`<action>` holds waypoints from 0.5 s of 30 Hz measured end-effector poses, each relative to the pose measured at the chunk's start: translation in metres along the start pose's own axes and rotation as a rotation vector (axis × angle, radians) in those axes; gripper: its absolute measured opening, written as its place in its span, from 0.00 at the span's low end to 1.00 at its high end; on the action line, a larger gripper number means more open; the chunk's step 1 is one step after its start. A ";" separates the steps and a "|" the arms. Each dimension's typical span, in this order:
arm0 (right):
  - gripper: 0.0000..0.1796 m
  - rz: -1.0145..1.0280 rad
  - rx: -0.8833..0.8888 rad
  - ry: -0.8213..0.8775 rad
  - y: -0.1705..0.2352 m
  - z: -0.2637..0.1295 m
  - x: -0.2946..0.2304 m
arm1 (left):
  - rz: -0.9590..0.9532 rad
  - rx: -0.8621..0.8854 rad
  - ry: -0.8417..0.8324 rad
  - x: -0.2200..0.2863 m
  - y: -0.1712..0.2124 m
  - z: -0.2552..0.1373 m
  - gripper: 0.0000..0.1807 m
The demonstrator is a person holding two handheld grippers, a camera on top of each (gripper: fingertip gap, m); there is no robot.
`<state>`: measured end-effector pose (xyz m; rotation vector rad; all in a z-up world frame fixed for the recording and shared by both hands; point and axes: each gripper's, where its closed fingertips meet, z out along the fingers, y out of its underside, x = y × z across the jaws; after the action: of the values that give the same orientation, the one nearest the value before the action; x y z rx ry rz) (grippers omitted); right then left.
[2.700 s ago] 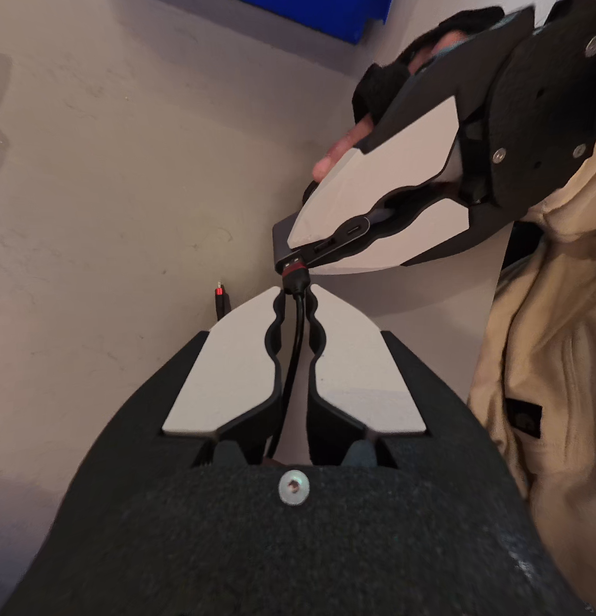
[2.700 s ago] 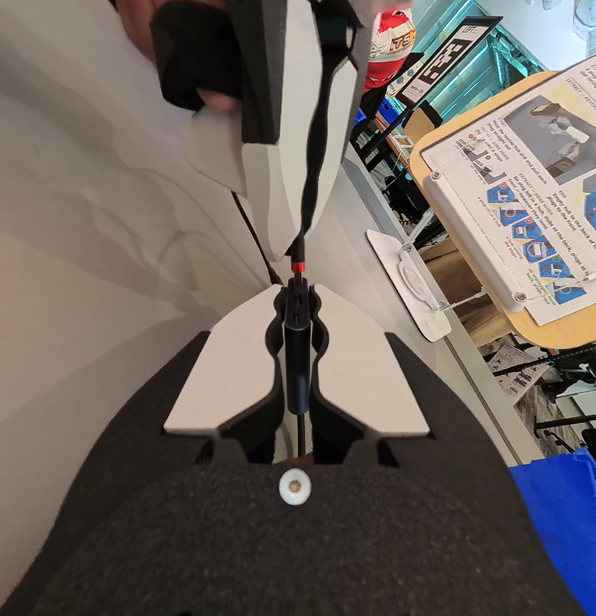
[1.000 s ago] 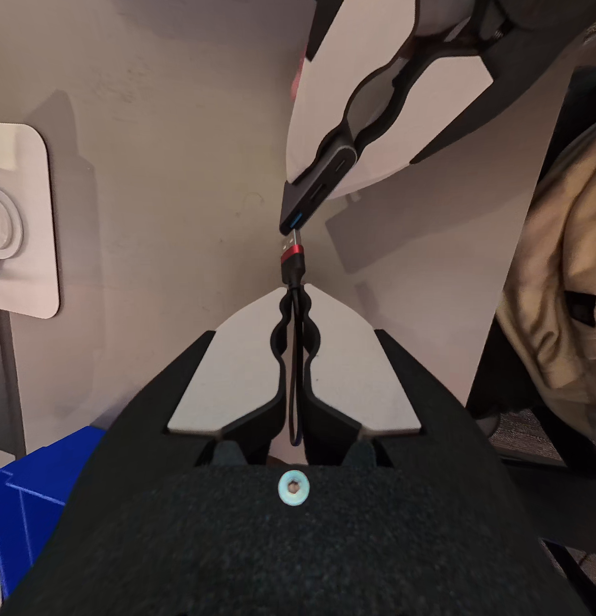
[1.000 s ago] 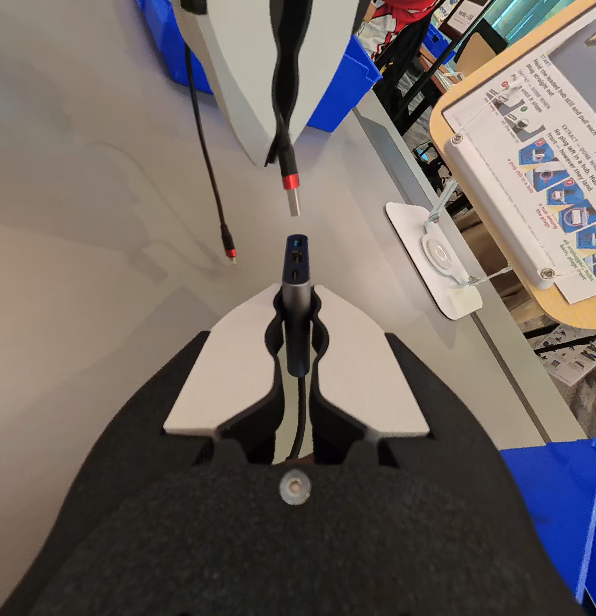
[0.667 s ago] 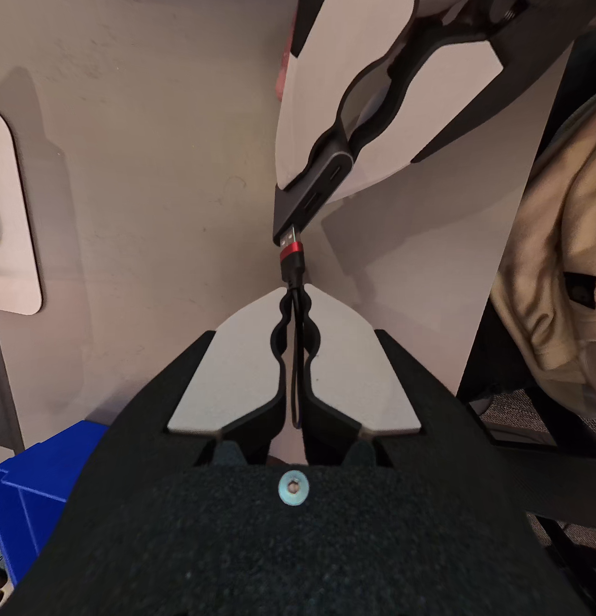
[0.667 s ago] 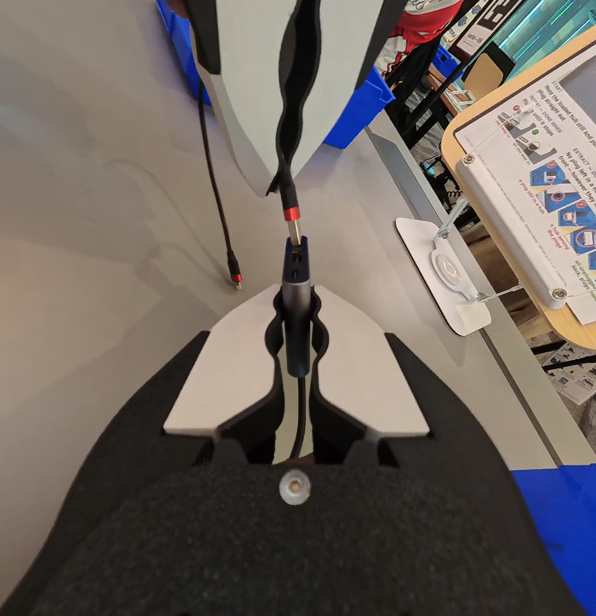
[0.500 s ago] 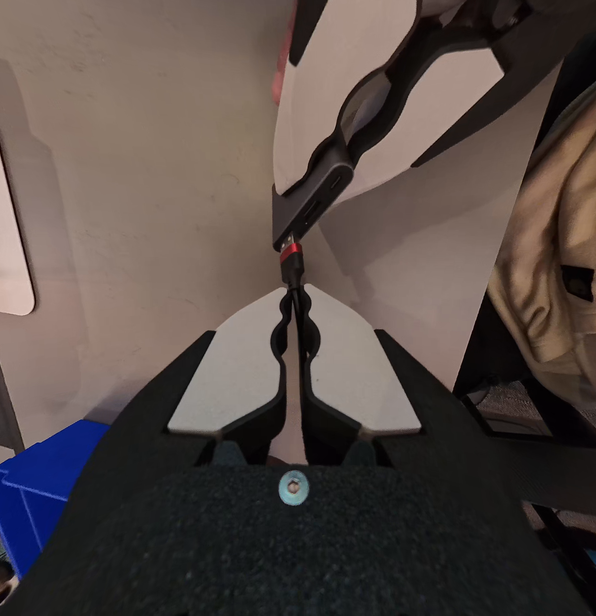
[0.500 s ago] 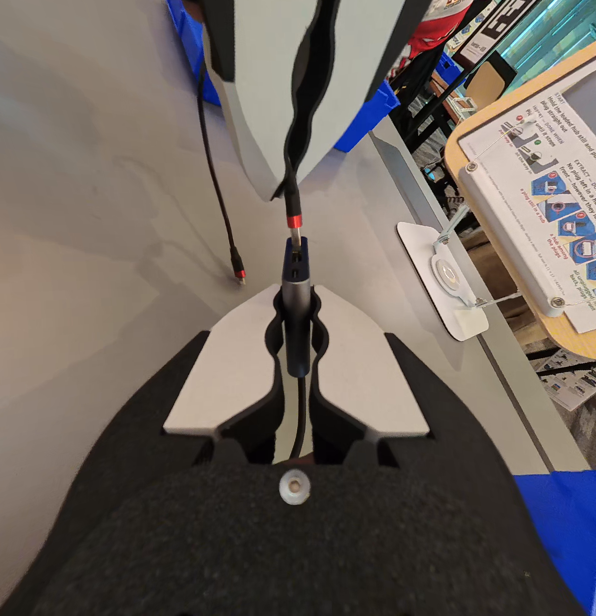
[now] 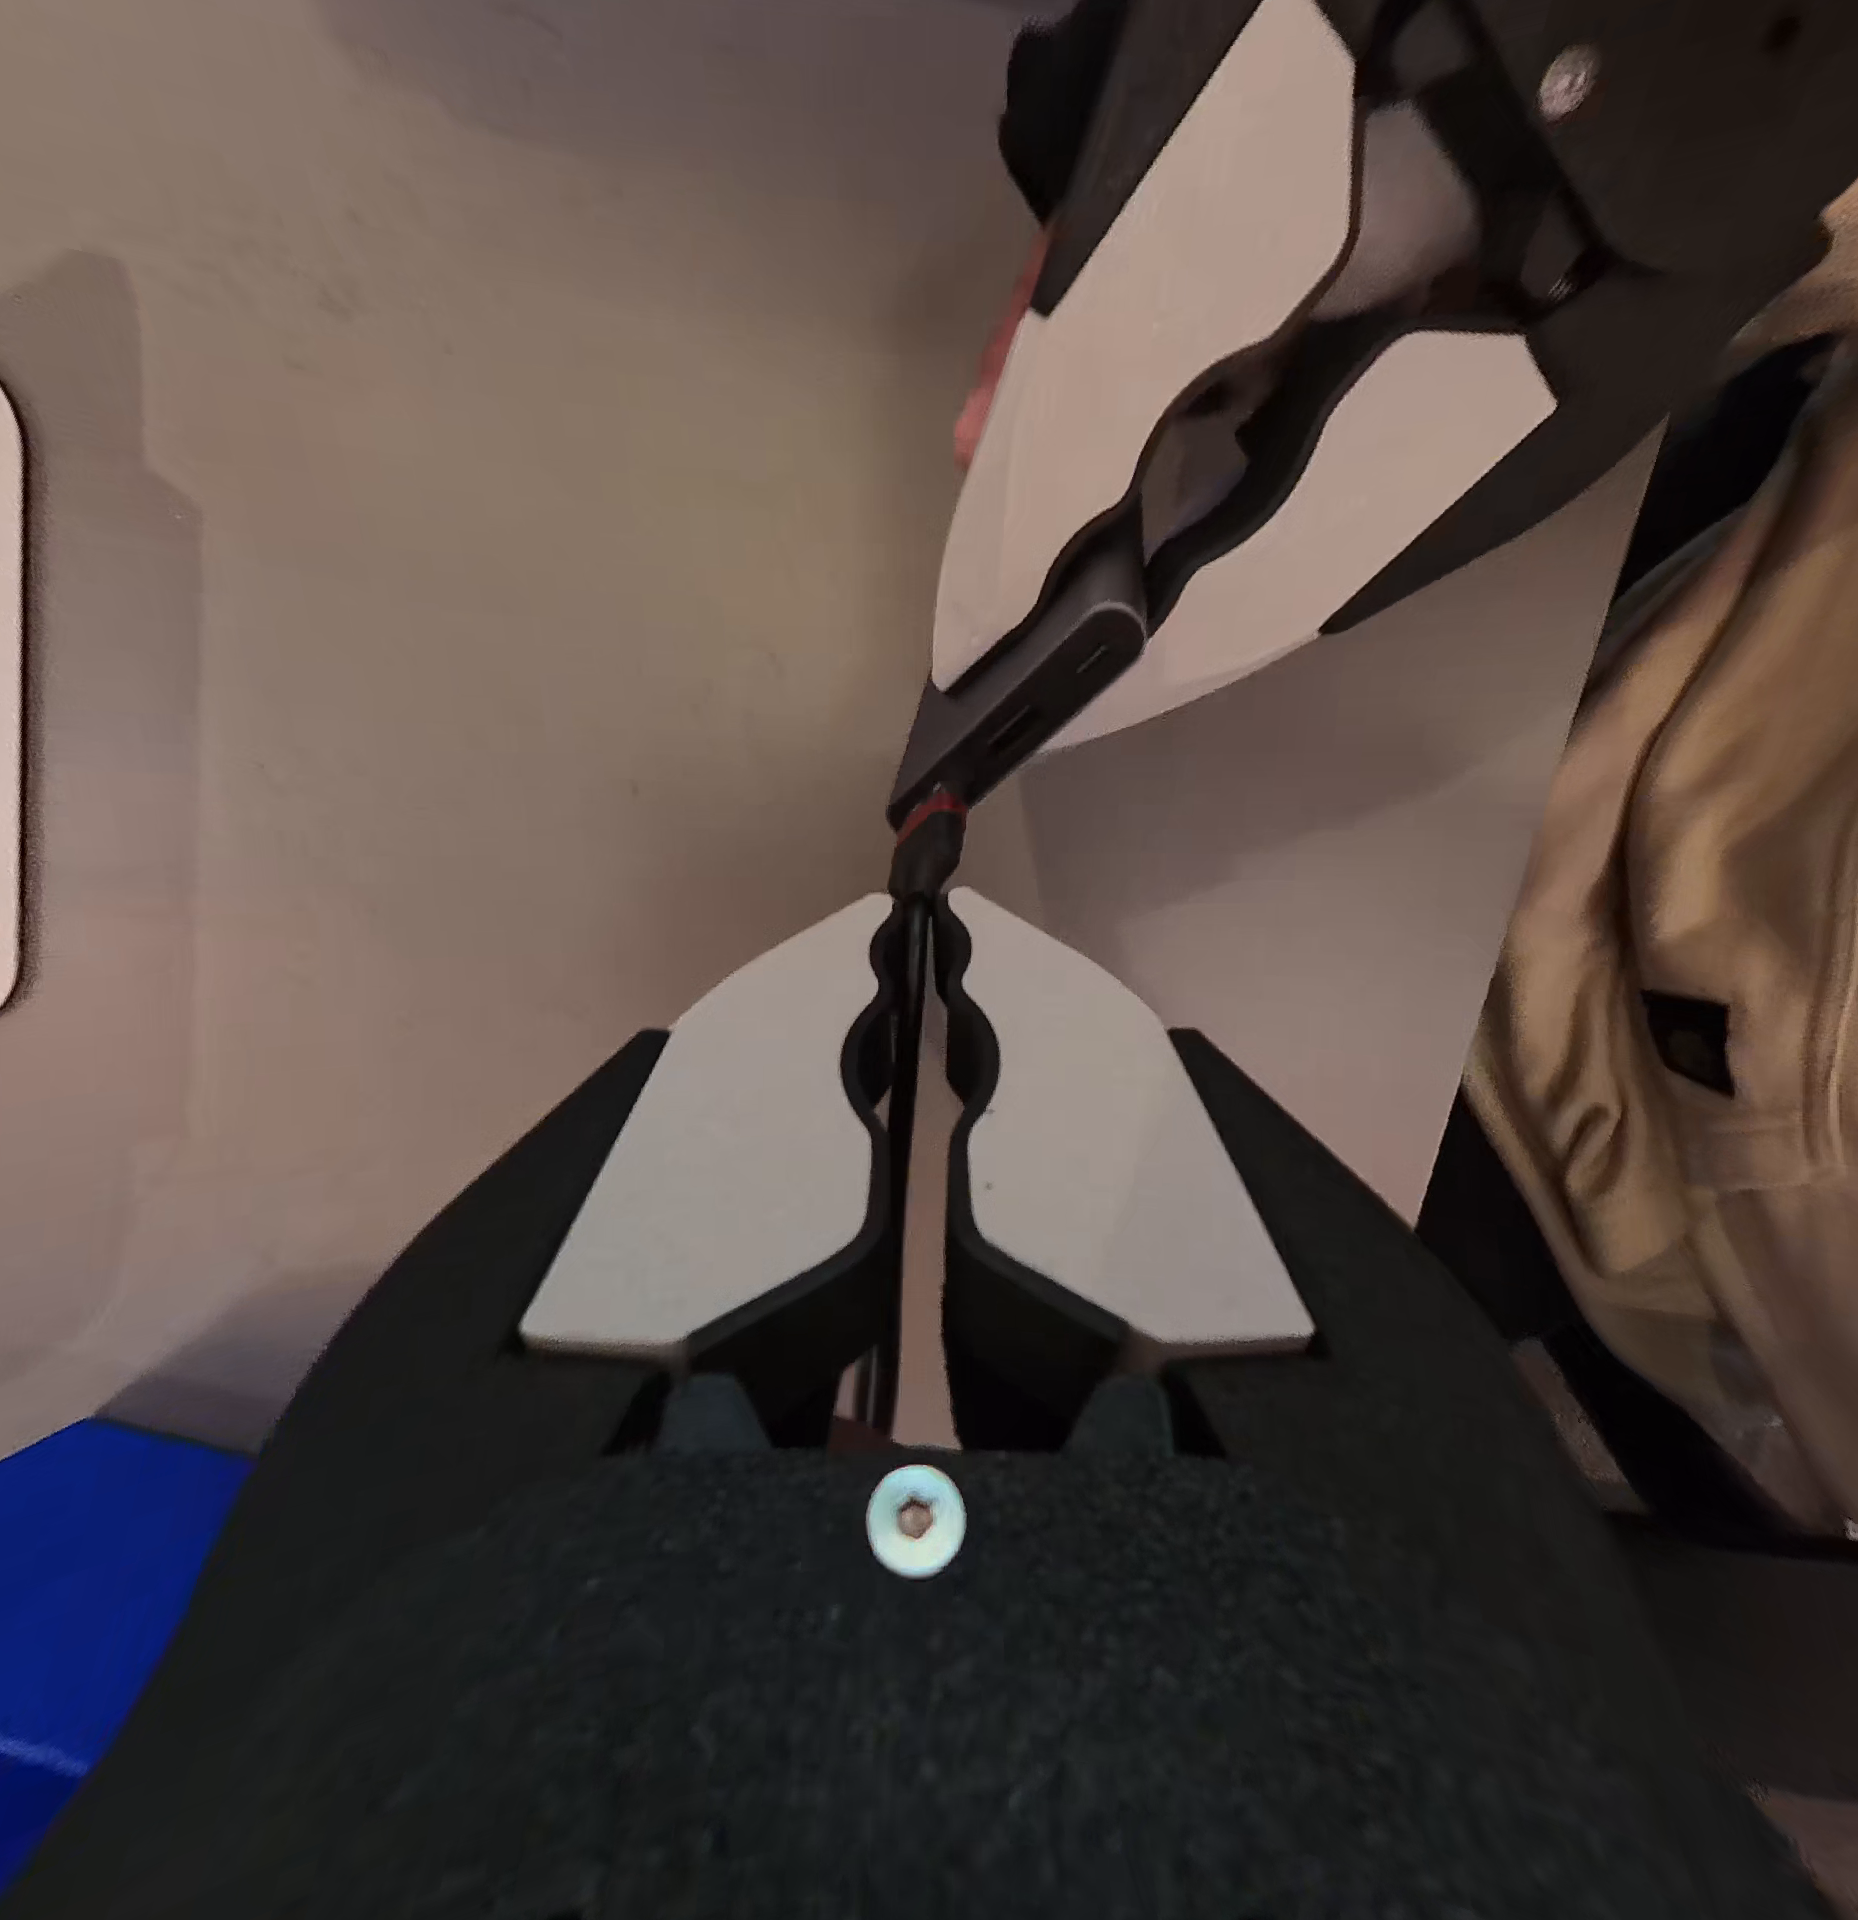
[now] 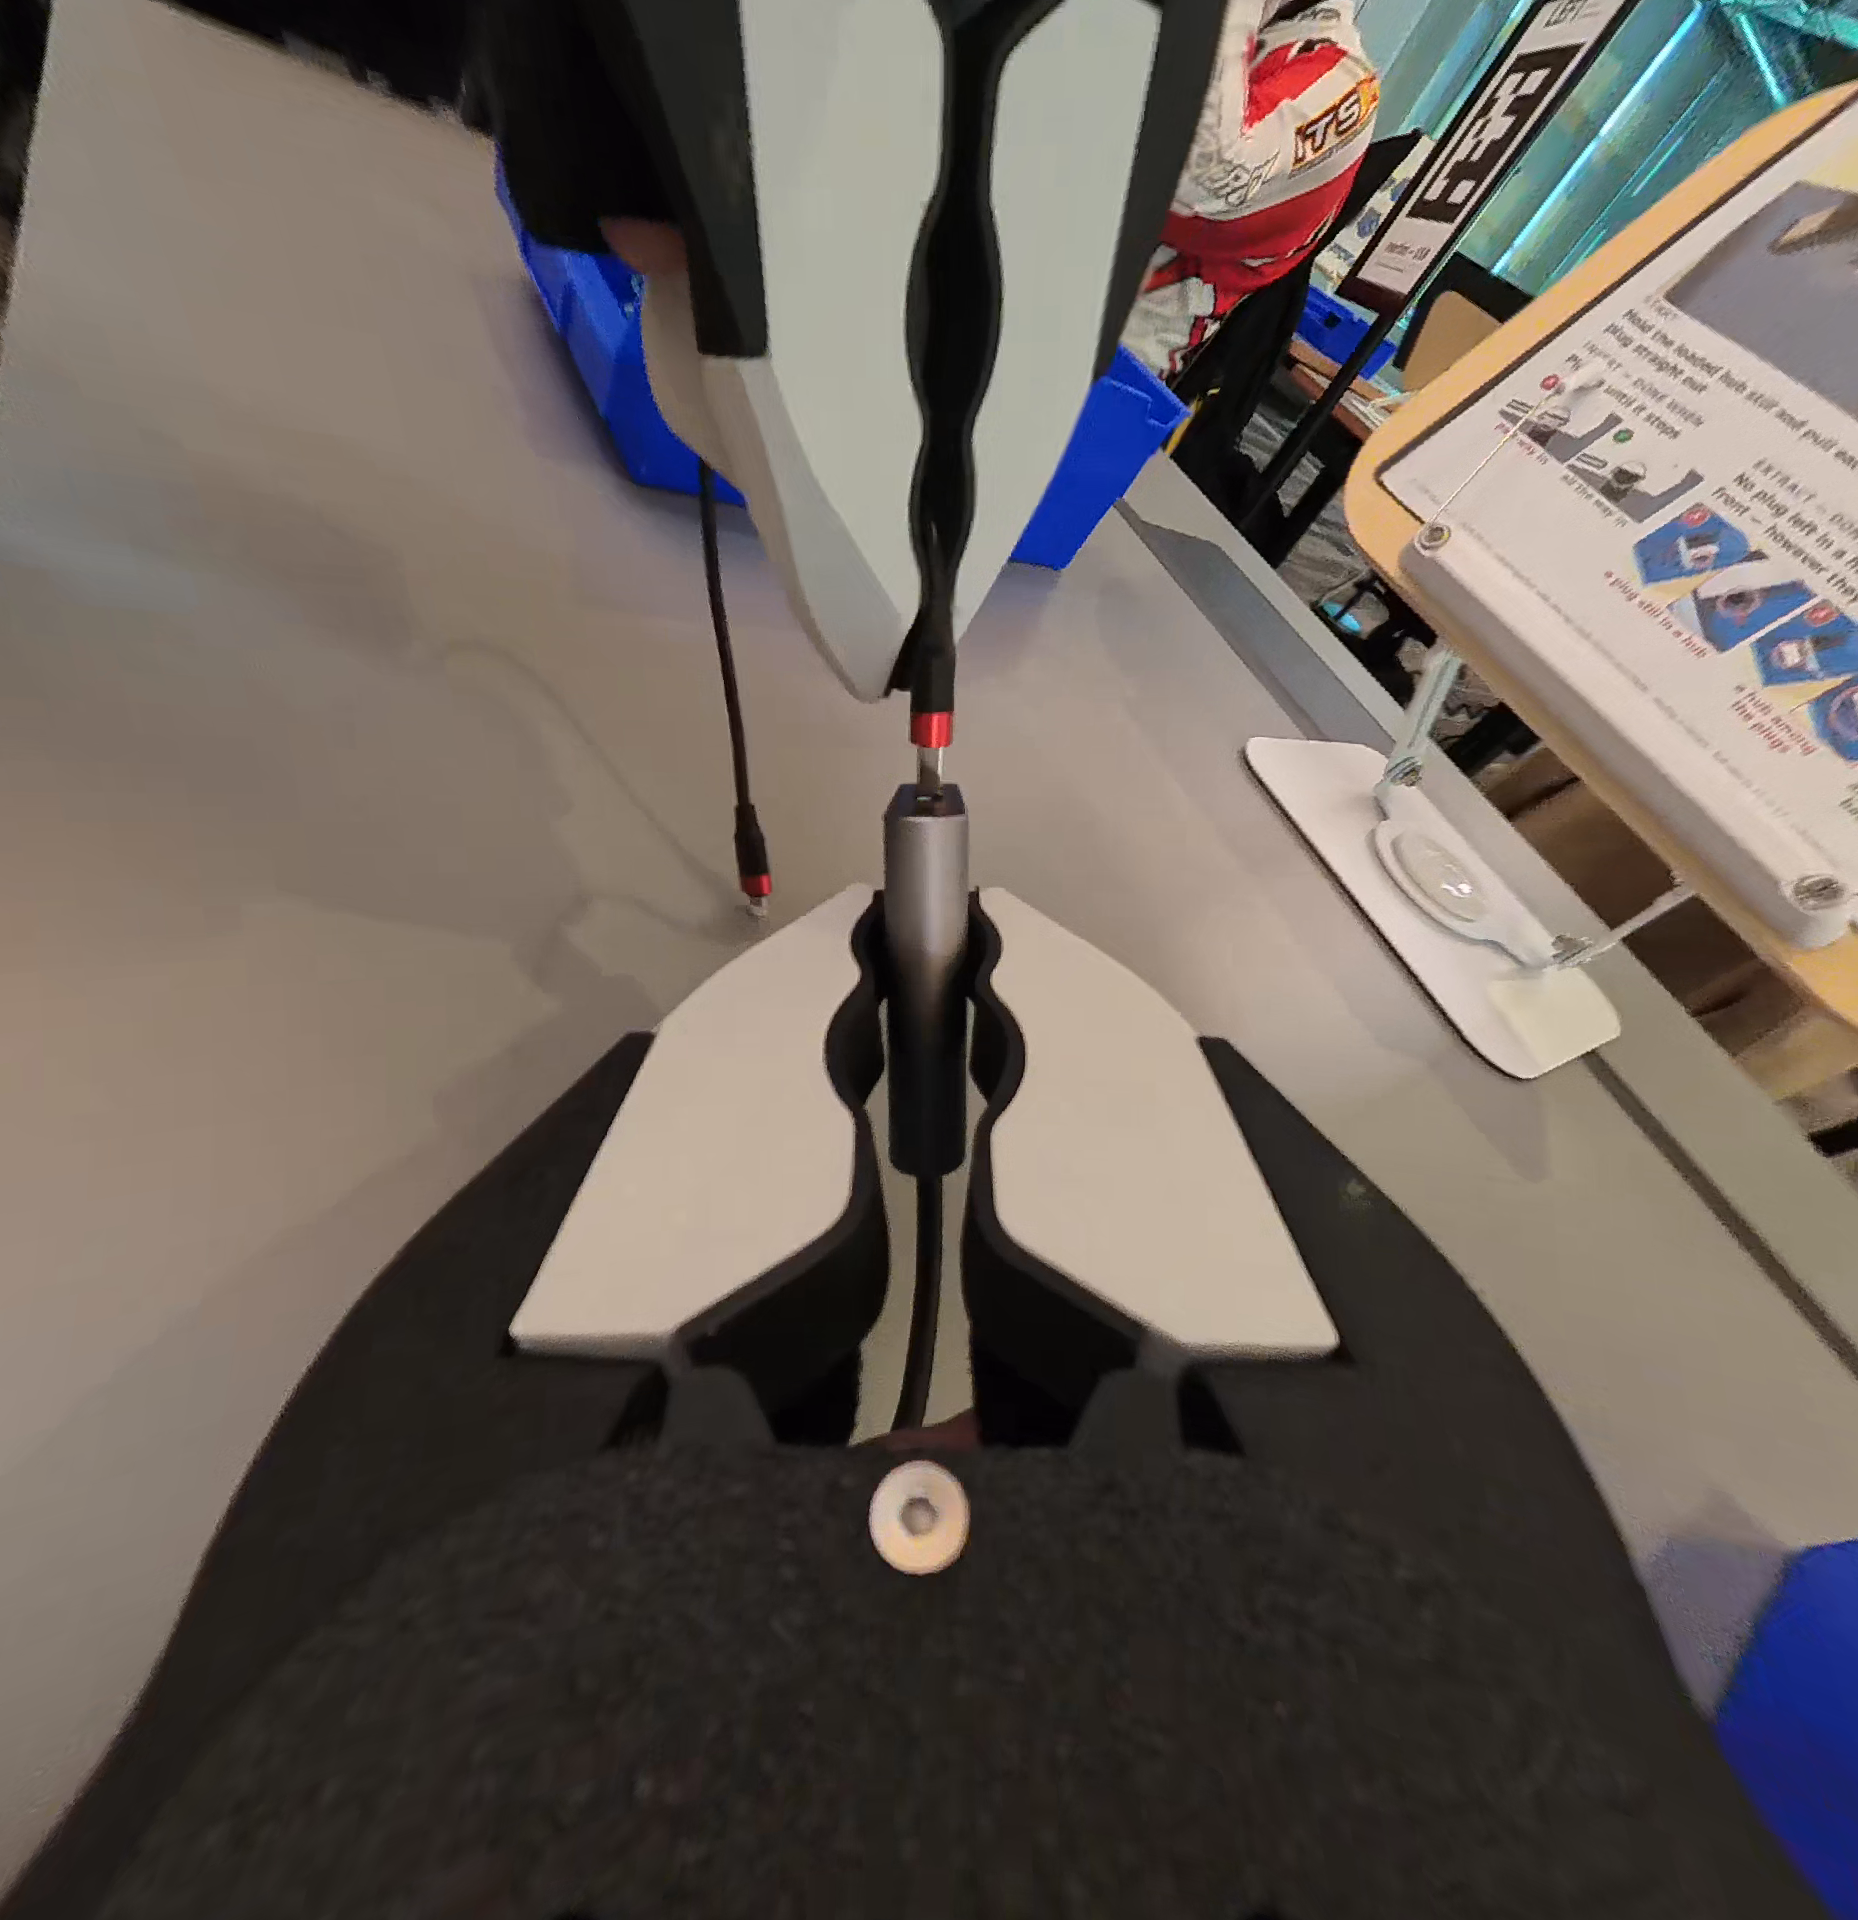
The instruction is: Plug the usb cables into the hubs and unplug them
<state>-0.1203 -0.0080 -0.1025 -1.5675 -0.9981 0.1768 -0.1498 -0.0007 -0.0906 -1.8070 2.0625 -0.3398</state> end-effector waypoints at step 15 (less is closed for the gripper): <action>0.07 0.159 0.084 0.036 0.000 0.000 0.018 | -0.349 0.650 -0.216 -0.016 -0.031 -0.065 0.11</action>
<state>-0.1090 0.0041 -0.0956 -1.5681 -0.8276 0.2959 -0.1478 0.0066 -0.0171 -1.6765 1.2752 -0.7692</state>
